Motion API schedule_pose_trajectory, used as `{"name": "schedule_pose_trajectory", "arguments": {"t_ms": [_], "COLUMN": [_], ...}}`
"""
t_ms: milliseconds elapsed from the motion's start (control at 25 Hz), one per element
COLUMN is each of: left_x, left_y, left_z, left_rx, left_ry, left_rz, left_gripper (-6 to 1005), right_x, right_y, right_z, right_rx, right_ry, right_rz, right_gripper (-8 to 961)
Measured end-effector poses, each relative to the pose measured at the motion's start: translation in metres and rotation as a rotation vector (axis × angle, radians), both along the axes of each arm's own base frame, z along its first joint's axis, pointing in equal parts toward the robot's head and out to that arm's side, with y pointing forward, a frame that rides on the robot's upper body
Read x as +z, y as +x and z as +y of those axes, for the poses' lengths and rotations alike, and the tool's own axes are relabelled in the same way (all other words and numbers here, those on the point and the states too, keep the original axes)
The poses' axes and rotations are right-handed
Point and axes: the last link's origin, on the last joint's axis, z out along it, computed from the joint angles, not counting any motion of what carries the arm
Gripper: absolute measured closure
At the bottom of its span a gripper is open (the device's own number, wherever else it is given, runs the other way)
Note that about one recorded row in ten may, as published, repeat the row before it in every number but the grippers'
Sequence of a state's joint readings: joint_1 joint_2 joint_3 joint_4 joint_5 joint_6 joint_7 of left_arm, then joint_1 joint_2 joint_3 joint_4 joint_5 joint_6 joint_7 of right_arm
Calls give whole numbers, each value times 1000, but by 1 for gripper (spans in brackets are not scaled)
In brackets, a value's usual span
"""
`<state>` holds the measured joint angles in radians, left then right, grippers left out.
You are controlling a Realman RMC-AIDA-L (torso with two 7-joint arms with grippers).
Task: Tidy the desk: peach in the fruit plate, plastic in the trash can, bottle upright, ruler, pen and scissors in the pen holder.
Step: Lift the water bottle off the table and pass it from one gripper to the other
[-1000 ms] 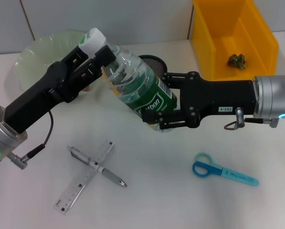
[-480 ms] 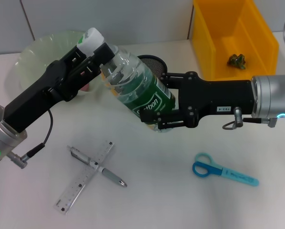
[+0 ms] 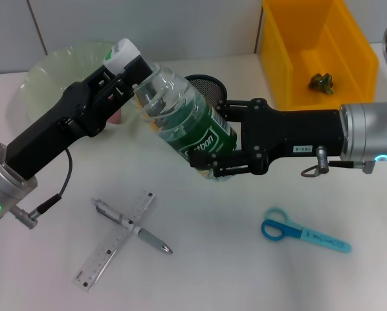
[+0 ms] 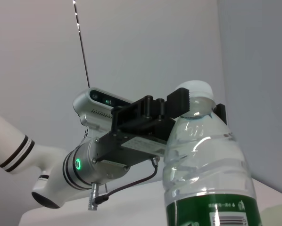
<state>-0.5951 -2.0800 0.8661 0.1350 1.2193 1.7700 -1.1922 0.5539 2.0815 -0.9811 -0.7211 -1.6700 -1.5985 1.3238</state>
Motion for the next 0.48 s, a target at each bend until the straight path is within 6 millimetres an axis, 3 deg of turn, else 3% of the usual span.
{"name": "schedule_pose_trajectory", "arguments": {"t_ms": [160,480], "left_x": [0,-1], "left_y": [0,0], "left_z": [0,0], "left_rx": [3,13], "left_ry": [-1,-4], "left_rz": [-3,-11], "left_gripper": [527,550], "right_x": [-2,-3], "right_y": [0,0], "right_z": [-1,-1], "right_rx": [0,-2], "right_ry": [-8,-14], "right_rz": [-1,0], "right_gripper": [185,185]}}
